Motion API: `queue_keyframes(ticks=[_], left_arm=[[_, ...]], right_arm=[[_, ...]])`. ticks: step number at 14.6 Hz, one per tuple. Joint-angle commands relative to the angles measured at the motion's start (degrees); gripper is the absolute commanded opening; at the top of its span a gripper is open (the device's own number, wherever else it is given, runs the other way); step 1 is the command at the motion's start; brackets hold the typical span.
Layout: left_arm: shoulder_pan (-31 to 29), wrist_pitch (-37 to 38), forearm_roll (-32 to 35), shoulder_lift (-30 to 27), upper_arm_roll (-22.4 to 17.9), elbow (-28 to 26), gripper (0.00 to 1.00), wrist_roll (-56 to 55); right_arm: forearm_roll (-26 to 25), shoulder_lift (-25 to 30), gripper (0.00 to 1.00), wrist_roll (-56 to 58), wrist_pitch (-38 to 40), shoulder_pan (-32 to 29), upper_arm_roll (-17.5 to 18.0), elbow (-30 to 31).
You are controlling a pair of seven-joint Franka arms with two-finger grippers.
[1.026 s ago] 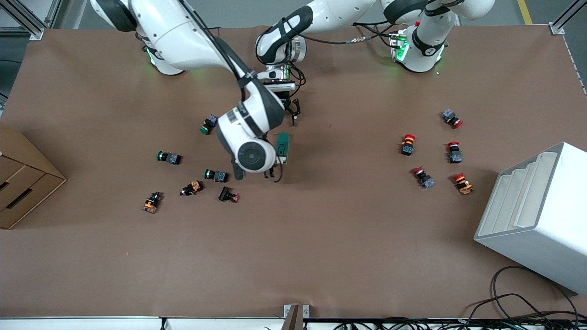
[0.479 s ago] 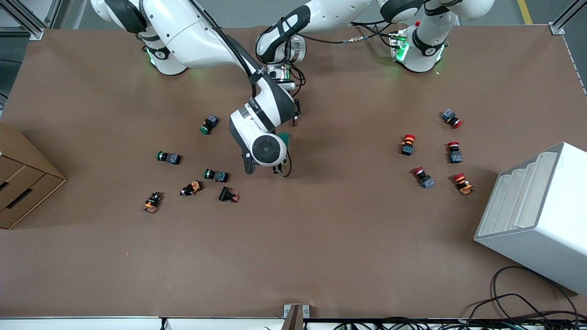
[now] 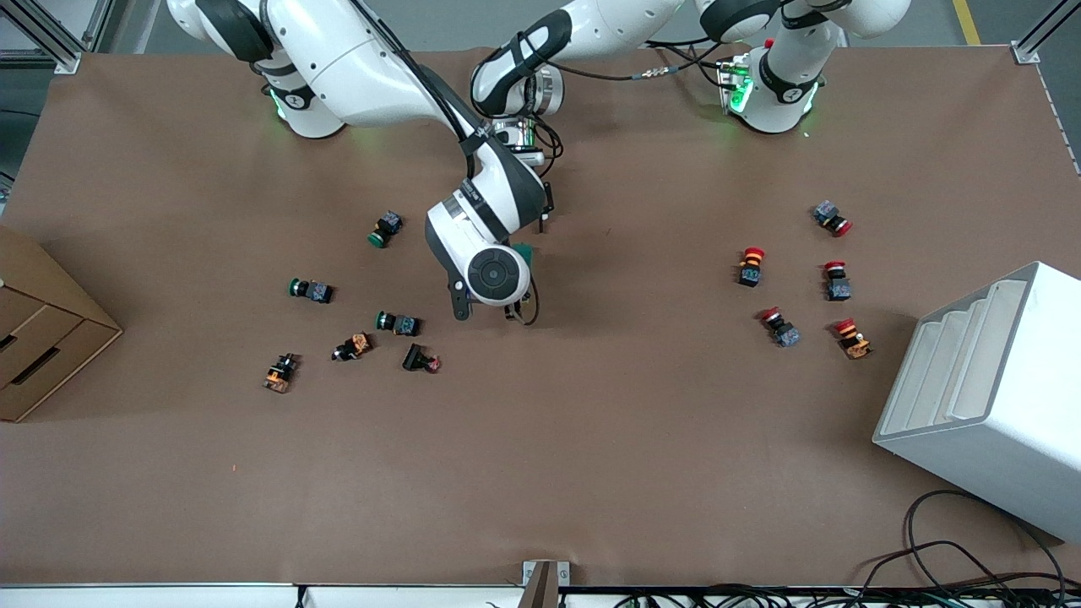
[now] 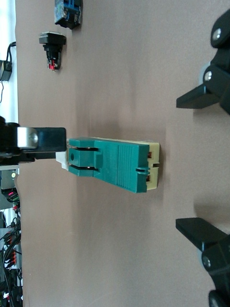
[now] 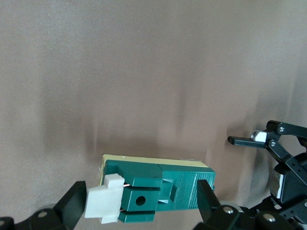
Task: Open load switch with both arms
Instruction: 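Steady the switch base with the right gripper while the left gripper lowers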
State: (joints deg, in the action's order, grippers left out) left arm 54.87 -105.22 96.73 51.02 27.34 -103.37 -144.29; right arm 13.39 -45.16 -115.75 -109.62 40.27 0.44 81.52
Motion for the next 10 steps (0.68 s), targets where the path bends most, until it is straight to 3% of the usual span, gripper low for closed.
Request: queue_keyframes(ticks=[1, 6, 10], left_arm=[[0.50, 0.37, 0.57, 0.39, -0.62, 0.54, 1.00, -0.73], [0.50, 0.45, 0.22, 0.31, -0.54, 0.45, 1.00, -0.21], [0.50, 0.46, 0.22, 0.22, -0.62, 0.28, 1.00, -0.03]], right_arm=[[1.37, -1.51, 1.00, -0.79, 0.72, 1.47, -0.17, -0.40], [1.55, -1.43, 1.00, -0.79, 1.51, 1.48, -0.09, -1.01], [1.64, -1.34, 1.00, -0.53, 7.65, 1.48, 0.00, -3.20]])
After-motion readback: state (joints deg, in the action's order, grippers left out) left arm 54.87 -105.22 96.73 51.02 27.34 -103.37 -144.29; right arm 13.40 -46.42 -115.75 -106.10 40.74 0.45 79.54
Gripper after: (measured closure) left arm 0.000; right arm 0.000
